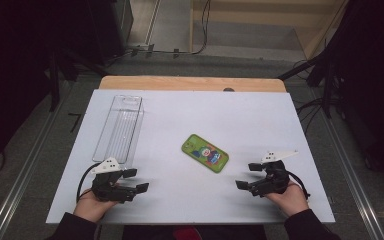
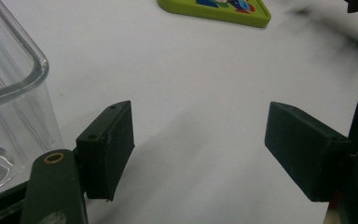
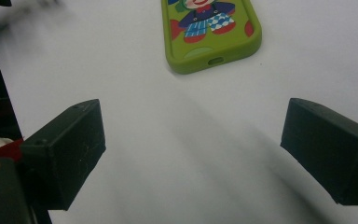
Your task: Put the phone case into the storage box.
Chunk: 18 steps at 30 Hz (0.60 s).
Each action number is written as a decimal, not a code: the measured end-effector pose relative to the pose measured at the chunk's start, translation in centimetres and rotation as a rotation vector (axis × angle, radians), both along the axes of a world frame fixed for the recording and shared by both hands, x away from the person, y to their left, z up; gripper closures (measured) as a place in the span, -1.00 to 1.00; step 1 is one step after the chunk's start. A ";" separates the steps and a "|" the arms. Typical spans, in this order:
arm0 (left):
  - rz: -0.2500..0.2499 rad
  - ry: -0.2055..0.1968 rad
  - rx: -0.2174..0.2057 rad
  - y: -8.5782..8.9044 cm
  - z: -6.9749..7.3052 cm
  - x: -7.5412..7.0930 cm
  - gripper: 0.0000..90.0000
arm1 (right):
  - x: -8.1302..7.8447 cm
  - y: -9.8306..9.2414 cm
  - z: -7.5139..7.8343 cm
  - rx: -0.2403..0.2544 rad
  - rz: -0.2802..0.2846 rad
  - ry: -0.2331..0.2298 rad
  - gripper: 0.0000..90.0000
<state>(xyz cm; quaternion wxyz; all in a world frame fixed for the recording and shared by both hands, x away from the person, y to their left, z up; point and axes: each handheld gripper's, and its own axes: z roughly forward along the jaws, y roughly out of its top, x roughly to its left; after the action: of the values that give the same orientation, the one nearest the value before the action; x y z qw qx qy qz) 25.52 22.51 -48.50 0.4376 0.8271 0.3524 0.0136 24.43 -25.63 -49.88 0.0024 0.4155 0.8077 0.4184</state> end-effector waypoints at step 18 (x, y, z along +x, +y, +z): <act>0.006 0.007 -0.010 0.1 -0.1 0.2 -0.46 | -0.1 -0.4 0.0 -0.016 -0.013 0.002 -0.89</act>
<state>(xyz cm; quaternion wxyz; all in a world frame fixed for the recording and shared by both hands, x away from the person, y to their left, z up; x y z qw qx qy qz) 25.74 22.63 -48.58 0.4404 0.8239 0.3565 0.0106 24.33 -26.04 -49.92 0.0077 0.4211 0.8082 0.4116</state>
